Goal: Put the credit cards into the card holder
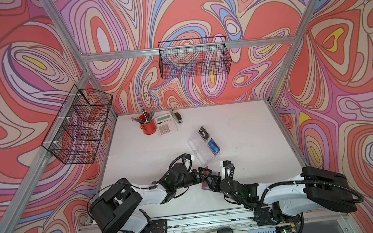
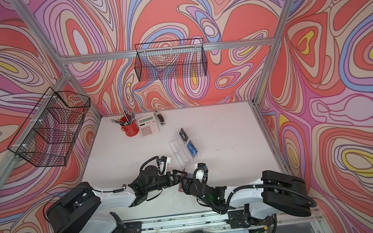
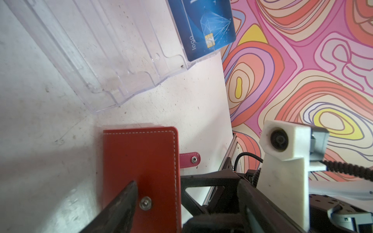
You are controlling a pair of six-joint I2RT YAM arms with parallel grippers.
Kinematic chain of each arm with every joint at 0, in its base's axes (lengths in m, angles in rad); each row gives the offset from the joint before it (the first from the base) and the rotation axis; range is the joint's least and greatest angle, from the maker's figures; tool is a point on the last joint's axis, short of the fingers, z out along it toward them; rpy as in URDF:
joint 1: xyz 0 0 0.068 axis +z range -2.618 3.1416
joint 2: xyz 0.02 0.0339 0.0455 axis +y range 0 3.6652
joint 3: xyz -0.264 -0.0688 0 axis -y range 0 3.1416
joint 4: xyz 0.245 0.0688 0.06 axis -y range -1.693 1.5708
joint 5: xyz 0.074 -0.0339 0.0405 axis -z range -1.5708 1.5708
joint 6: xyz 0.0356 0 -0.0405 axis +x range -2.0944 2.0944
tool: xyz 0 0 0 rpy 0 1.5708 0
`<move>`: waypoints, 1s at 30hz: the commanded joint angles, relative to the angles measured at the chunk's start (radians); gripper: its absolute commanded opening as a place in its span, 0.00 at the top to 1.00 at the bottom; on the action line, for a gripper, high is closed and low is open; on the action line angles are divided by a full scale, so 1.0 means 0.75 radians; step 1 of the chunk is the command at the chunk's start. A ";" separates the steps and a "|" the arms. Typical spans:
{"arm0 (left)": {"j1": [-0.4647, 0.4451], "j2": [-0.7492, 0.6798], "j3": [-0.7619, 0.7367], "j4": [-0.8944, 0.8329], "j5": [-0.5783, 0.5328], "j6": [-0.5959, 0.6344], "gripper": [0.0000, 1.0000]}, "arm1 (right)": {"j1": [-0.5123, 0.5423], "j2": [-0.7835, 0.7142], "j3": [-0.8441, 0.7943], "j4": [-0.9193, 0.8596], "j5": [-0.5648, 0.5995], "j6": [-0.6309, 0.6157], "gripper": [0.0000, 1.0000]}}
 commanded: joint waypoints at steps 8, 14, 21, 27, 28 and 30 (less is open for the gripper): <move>-0.020 0.096 0.000 0.133 0.039 -0.035 0.20 | 0.008 0.043 0.030 -0.064 0.035 0.044 0.68; -0.019 0.079 -0.007 0.126 0.026 -0.030 0.20 | 0.009 0.091 0.033 -0.039 0.029 0.060 0.78; -0.020 0.020 -0.010 0.042 -0.010 0.011 0.20 | 0.007 0.085 0.067 -0.188 0.078 0.093 1.00; -0.019 -0.187 0.057 -0.423 -0.223 0.154 0.24 | 0.006 0.043 0.075 -0.448 0.109 0.130 1.00; -0.019 -0.220 0.068 -0.495 -0.268 0.172 0.25 | 0.007 0.026 0.073 -0.490 0.113 0.136 1.00; -0.019 -0.282 0.096 -0.640 -0.344 0.219 0.26 | 0.007 -0.007 0.044 -0.540 0.117 0.162 1.00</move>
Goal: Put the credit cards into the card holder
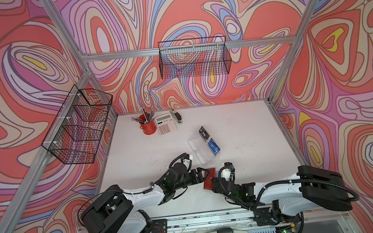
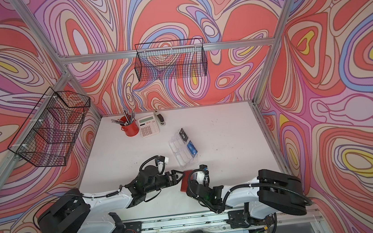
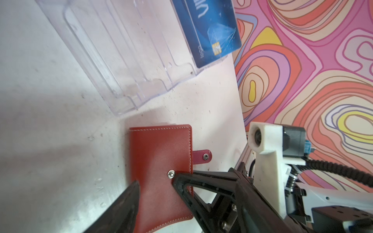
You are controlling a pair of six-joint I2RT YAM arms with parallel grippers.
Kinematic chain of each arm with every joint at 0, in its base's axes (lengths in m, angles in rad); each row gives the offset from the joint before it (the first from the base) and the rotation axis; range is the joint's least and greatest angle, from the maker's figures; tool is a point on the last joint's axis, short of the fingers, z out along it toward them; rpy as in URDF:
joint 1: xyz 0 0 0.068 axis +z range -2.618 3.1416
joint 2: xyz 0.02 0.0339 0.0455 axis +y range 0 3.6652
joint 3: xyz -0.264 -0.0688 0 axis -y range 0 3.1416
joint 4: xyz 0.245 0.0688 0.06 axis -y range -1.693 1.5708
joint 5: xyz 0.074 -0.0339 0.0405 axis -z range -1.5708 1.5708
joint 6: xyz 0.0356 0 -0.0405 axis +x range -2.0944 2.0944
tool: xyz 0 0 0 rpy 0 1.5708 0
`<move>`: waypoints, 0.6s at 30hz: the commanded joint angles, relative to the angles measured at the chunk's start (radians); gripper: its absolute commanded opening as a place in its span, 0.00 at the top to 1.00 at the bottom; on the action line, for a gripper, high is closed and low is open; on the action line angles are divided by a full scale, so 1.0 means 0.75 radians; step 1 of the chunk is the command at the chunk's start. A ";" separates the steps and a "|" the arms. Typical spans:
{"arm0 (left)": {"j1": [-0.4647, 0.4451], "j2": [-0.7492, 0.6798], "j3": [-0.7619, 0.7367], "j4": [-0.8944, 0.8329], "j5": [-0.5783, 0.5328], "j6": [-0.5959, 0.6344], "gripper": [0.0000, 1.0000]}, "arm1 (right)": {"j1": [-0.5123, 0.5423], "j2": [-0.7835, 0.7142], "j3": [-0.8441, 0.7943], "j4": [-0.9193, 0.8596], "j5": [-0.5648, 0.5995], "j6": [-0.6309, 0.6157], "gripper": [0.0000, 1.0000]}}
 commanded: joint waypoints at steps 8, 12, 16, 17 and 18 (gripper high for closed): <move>-0.005 0.016 0.162 -0.517 -0.151 0.205 0.31 | 0.000 -0.142 -0.039 -0.405 0.090 0.116 1.00; -0.034 0.123 0.261 -0.516 -0.134 0.231 0.34 | -0.003 -0.185 -0.064 -0.485 0.080 0.128 1.00; -0.105 0.230 0.366 -0.575 -0.183 0.272 0.36 | -0.006 -0.269 -0.112 -0.530 0.068 0.146 1.00; -0.125 0.255 0.390 -0.581 -0.192 0.278 0.37 | -0.006 -0.291 -0.136 -0.522 0.058 0.152 1.00; -0.147 0.278 0.411 -0.581 -0.205 0.280 0.38 | -0.009 -0.312 -0.161 -0.505 0.041 0.156 1.00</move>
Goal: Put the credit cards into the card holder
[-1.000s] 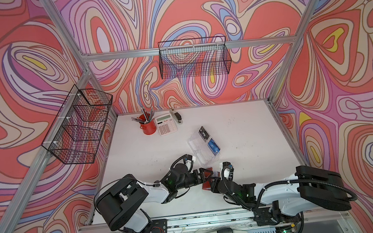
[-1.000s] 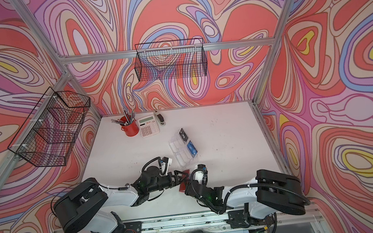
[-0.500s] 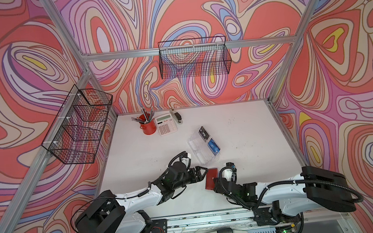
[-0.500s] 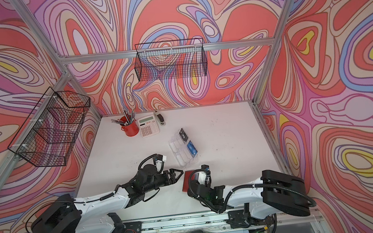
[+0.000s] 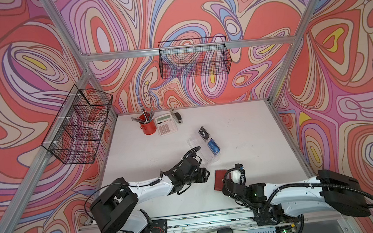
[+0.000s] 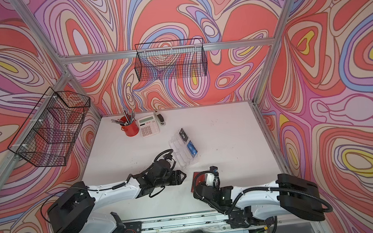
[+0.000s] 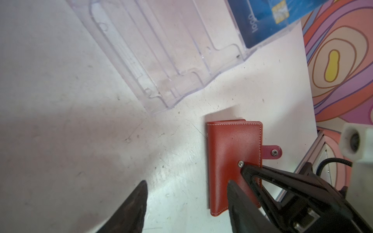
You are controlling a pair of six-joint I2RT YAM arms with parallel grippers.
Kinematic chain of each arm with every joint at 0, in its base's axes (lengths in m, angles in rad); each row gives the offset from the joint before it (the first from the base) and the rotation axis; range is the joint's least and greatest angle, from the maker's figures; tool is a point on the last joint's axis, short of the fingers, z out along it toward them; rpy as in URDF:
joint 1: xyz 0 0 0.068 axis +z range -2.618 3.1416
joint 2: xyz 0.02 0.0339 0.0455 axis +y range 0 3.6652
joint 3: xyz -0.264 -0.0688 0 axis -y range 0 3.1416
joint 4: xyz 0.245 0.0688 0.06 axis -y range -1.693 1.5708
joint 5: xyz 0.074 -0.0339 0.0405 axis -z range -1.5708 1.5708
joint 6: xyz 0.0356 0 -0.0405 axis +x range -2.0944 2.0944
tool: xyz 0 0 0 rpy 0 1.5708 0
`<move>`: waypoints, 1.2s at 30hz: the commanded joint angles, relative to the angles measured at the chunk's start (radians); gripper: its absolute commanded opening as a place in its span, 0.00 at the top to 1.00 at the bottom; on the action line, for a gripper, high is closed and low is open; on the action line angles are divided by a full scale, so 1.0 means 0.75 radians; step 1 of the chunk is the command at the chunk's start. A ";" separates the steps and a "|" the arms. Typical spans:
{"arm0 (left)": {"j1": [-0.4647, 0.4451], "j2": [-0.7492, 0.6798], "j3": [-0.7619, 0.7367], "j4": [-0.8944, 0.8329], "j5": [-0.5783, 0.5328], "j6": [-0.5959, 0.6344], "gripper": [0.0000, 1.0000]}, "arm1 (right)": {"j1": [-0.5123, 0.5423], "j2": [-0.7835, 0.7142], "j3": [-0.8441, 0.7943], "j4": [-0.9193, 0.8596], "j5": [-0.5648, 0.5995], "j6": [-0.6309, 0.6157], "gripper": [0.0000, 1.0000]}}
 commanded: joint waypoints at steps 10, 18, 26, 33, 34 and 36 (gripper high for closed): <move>-0.156 0.245 0.205 -0.012 -0.027 0.041 0.46 | -0.044 -0.016 -0.165 -0.083 -0.111 0.082 1.00; -0.181 0.337 0.239 -0.039 -0.050 0.025 0.52 | -0.062 0.013 -0.111 -0.167 -0.096 0.083 1.00; -0.185 0.393 0.252 -0.046 -0.018 -0.008 0.63 | -0.093 -0.030 -0.031 -0.293 -0.062 0.033 1.00; -0.211 0.424 0.313 -0.208 -0.073 -0.057 0.67 | -0.146 -0.199 0.088 -0.451 -0.003 -0.089 0.73; -0.215 0.431 0.323 -0.218 -0.069 -0.059 0.68 | -0.166 -0.210 0.104 -0.463 -0.006 -0.107 0.71; -0.219 0.444 0.330 -0.207 -0.045 -0.057 0.68 | -0.188 -0.227 0.123 -0.473 -0.010 -0.134 0.68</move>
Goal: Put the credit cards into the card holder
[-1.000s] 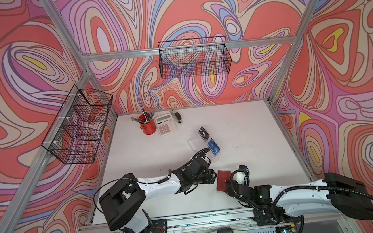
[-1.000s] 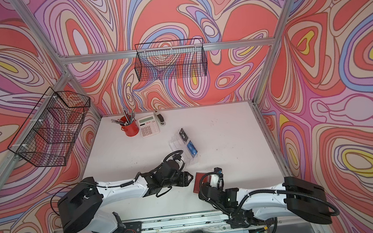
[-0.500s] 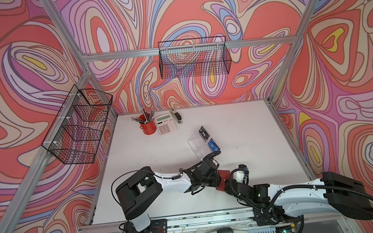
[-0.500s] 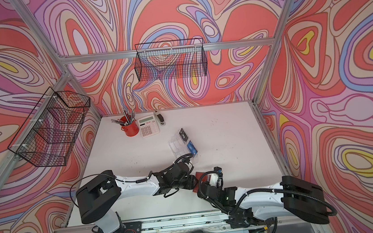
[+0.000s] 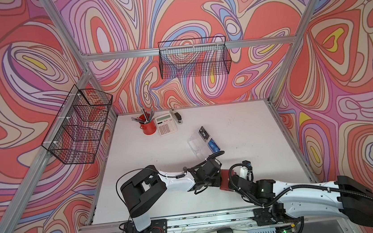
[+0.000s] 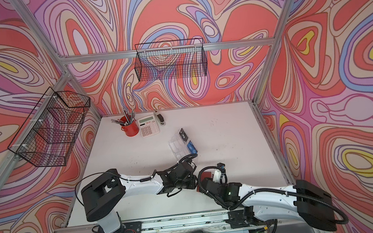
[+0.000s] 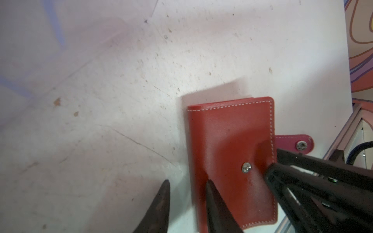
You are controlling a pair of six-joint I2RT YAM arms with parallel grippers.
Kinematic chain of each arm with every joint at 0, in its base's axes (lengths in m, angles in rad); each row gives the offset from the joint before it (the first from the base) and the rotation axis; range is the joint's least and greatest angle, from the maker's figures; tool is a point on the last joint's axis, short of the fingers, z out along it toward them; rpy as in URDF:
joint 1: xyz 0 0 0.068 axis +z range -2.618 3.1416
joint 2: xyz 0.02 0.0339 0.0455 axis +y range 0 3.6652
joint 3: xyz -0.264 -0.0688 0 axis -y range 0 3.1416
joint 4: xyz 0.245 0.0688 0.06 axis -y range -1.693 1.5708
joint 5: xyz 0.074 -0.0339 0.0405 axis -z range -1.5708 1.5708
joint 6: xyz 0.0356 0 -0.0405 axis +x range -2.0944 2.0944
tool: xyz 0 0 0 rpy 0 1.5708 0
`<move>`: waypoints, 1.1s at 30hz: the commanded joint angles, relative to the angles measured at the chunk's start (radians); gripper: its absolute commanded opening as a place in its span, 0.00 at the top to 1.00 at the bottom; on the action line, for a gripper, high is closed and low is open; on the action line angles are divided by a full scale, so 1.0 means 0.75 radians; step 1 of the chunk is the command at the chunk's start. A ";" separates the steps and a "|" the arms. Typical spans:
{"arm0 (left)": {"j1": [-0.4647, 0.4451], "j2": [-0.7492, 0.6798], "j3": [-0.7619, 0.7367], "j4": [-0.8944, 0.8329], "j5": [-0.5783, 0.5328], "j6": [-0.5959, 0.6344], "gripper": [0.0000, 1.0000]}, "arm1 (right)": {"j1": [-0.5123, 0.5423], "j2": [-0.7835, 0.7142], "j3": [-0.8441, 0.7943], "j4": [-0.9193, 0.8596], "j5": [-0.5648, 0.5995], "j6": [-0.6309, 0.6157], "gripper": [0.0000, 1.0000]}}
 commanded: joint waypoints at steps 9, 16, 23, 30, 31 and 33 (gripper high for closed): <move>-0.019 0.076 0.050 -0.160 0.006 -0.022 0.68 | -0.132 -0.024 -0.022 -0.025 -0.099 -0.112 0.62; -0.020 0.093 0.067 -0.148 0.039 -0.018 0.68 | -0.171 0.016 -0.095 0.066 -0.163 -0.119 0.53; -0.020 0.083 0.046 -0.074 0.099 -0.020 0.68 | -0.179 0.117 -0.133 0.293 -0.276 -0.153 0.68; -0.020 -0.006 -0.061 -0.049 -0.043 -0.062 0.69 | -0.177 0.274 -0.092 0.449 -0.352 -0.204 0.83; -0.020 -0.021 -0.074 -0.059 -0.063 -0.062 0.69 | -0.178 0.287 -0.092 0.455 -0.351 -0.202 0.84; -0.018 -0.051 -0.097 -0.073 -0.098 -0.060 0.69 | -0.178 0.307 -0.093 0.453 -0.342 -0.196 0.85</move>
